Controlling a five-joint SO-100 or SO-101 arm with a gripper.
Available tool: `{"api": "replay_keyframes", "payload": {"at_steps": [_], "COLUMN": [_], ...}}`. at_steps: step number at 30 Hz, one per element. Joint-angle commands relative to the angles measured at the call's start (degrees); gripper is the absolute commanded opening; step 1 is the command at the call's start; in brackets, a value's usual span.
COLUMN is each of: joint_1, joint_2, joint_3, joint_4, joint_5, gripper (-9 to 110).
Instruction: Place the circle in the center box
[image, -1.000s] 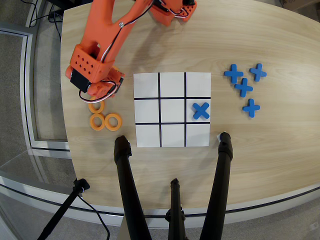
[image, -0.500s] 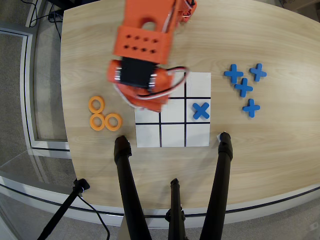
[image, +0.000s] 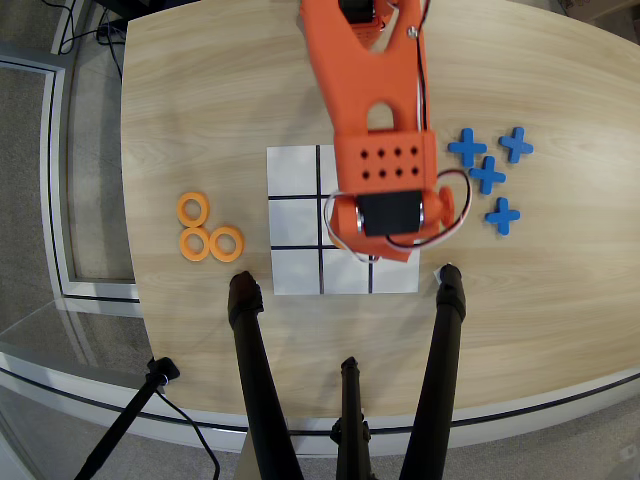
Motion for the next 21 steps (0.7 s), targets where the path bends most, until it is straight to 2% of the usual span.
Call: {"api": "replay_keyframes", "payload": {"at_steps": [1,21], "joint_1": [0.7,3.2], "joint_2": [-4.6,-11.5], "joint_3": [-5.0,0.0], "joint_4": [-0.9,-5.0], "joint_5": [0.4,-0.1], "gripper": [0,0]}}
